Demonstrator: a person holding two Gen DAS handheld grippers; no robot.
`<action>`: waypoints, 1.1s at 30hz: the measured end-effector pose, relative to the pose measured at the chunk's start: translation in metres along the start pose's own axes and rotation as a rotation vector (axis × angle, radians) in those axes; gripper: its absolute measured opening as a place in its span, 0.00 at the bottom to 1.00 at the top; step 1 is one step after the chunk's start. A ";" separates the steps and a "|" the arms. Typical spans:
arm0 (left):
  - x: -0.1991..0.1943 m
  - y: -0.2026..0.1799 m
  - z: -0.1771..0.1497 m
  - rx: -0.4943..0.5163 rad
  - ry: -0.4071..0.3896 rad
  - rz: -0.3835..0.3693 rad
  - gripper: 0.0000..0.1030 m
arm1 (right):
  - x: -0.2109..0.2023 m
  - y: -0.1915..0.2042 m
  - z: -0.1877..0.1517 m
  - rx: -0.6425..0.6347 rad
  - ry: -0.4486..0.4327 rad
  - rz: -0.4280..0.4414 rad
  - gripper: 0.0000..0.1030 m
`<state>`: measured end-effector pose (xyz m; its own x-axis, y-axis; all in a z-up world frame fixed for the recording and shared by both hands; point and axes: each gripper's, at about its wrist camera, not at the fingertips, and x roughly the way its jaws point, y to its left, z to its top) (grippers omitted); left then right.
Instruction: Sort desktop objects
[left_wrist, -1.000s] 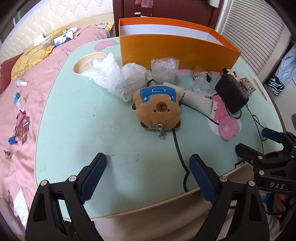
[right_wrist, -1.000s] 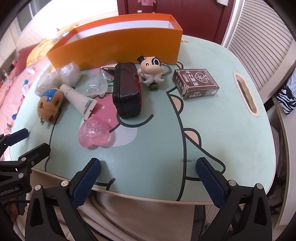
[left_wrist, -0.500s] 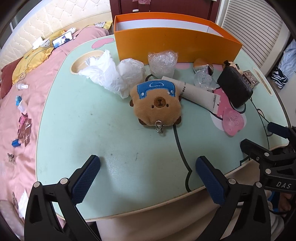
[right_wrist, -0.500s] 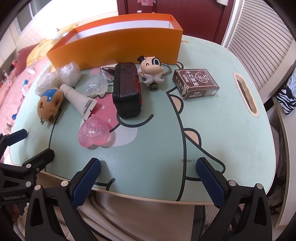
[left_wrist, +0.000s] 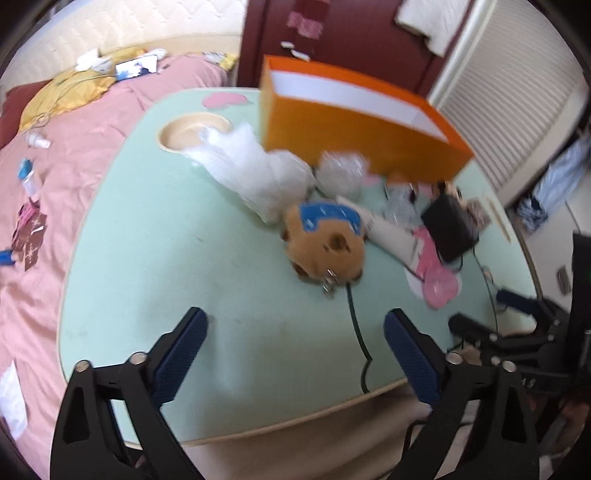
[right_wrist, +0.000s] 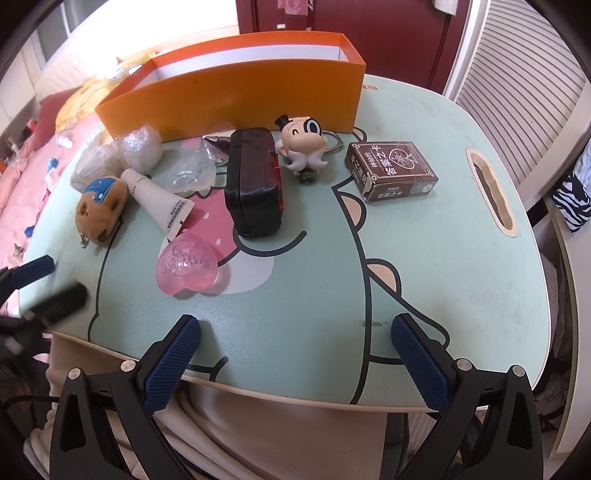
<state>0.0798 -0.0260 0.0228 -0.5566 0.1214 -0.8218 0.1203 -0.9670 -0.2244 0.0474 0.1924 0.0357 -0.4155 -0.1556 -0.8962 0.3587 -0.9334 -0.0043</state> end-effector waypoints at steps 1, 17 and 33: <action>0.000 0.003 0.003 -0.005 -0.013 -0.001 0.87 | 0.001 -0.001 0.001 0.001 -0.001 0.000 1.00; 0.019 -0.029 0.018 0.116 -0.069 -0.047 0.52 | 0.011 -0.013 0.016 -0.030 -0.038 0.016 1.00; -0.014 -0.017 -0.004 0.097 -0.180 0.010 0.48 | -0.007 0.019 0.009 -0.244 -0.206 0.221 0.74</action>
<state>0.0888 -0.0101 0.0366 -0.6947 0.0779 -0.7151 0.0520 -0.9861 -0.1579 0.0500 0.1727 0.0455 -0.4558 -0.4294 -0.7796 0.6366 -0.7695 0.0517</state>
